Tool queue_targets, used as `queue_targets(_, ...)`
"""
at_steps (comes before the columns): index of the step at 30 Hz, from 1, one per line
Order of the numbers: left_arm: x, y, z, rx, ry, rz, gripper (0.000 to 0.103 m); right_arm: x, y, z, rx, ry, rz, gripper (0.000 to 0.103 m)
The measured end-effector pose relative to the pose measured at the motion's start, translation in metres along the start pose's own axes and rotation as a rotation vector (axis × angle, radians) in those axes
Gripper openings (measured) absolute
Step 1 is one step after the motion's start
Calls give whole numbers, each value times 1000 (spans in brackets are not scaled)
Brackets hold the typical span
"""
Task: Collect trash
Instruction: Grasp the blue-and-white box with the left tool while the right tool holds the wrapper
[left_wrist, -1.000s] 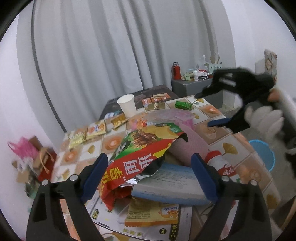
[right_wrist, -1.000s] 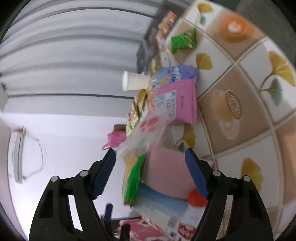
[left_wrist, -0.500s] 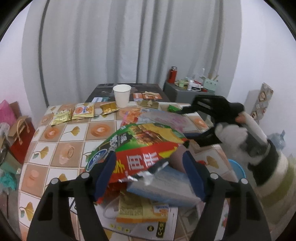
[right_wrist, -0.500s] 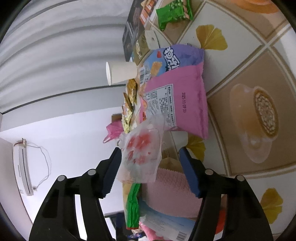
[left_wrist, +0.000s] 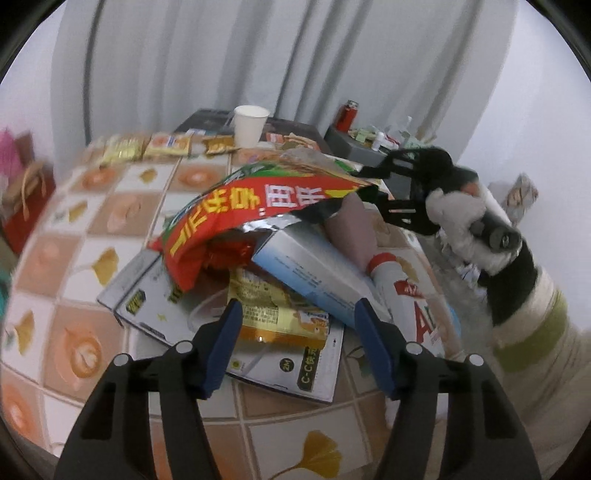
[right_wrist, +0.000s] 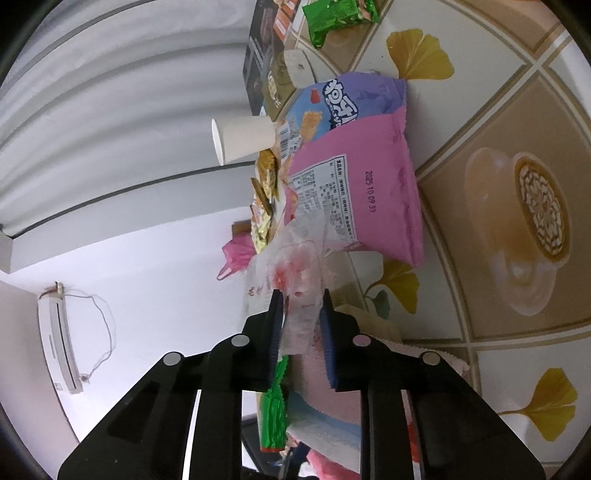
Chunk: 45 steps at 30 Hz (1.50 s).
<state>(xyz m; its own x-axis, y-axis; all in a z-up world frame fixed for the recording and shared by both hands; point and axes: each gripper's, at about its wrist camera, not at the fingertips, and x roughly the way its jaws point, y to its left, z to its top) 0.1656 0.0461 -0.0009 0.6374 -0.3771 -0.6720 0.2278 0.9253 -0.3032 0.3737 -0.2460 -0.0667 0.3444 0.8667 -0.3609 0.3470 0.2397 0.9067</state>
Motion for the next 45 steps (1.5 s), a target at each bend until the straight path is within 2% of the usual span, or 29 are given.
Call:
queue_targets(6,14,16,18,-154,-1,-85,61,6,-2,-4,13,-6,11,15)
queue_targets(13,42,28,32,-268,61,-91,61,17,1,-2,21,-12,16,14)
queue_targets(18,51,36,33,-347,68,-101,61,21,1,-1,21,-10,19,14)
queue_targets(22,54,43,32,-397,71,-113,45,22,1,-1,20,-10,26,12)
queue_targets(23,54,43,32,-405,71,-120,41,22,1,-2,17,-11,29,12)
queue_targets(35,30,39,25,-465,33,-187,32,8,13,-11,-12,-43,73,10)
queue_targets(45,-14,21,19,-386,-63,-200,30,-24,23,-25,-41,-92,129,10)
